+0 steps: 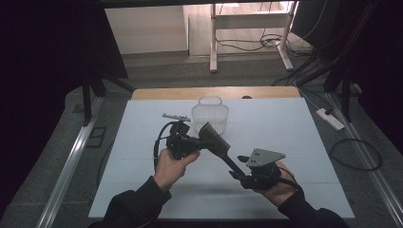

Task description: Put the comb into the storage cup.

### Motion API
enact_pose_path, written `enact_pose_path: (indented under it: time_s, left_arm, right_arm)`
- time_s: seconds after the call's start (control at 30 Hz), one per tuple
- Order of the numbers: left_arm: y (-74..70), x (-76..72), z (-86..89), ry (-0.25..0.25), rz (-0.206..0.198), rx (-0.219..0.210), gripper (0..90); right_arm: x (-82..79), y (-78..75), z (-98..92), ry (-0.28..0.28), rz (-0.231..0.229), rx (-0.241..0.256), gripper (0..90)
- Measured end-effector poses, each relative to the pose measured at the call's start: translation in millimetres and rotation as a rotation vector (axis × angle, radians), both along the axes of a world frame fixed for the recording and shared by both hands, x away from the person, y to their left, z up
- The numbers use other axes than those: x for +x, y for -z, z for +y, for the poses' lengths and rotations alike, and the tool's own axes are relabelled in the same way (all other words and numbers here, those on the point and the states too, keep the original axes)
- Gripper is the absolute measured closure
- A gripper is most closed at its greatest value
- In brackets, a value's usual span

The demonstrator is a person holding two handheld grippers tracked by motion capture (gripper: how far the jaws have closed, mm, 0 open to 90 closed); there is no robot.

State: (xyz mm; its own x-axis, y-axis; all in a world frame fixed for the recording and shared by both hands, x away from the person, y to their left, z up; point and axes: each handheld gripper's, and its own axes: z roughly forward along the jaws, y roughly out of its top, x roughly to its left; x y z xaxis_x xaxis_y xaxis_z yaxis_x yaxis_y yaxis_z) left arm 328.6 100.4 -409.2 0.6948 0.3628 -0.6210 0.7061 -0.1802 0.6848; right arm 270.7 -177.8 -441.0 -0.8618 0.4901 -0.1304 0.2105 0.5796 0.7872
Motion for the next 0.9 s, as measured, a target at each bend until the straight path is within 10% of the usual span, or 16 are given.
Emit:
enact_pose_path:
  time_s: [0.9]
  left_arm:
    - [-21.7,25.2,28.4,-0.07,-0.113,0.074,83.3]
  right_arm:
    - [13.5,-5.0,-34.4,0.075,0.149,0.057,20.4]
